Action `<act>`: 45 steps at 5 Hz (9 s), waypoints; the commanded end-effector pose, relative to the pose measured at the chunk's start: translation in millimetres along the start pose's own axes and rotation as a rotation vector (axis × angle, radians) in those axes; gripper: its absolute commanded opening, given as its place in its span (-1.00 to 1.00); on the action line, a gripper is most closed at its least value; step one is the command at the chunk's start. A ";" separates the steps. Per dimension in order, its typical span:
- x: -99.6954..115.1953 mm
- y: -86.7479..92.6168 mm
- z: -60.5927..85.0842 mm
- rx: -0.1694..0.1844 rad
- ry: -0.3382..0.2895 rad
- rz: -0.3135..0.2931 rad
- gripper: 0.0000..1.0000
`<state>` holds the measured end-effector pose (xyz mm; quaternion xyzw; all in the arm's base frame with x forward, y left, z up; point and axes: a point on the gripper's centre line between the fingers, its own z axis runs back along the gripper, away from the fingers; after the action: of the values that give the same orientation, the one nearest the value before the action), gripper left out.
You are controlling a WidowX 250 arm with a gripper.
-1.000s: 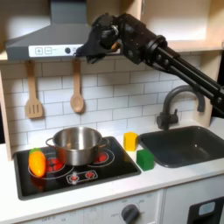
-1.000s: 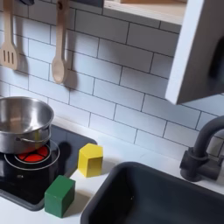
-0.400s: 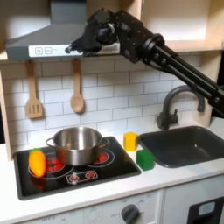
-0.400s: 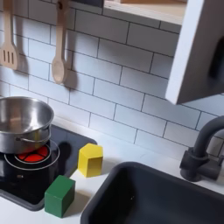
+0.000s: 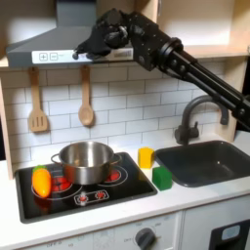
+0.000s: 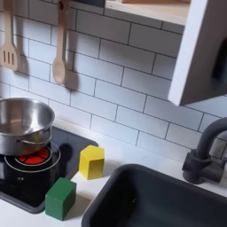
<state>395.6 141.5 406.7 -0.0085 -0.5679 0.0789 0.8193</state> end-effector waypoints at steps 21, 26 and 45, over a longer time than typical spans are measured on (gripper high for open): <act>-169.2 -6.3 34.3 -0.095 0.918 -0.213 -1.00; -167.0 -4.7 35.7 -0.091 0.913 -0.210 1.00; -212.9 21.0 11.1 -0.054 0.999 -0.202 1.00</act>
<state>309.3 135.1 210.5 -0.0116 -0.1088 -0.0219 0.9938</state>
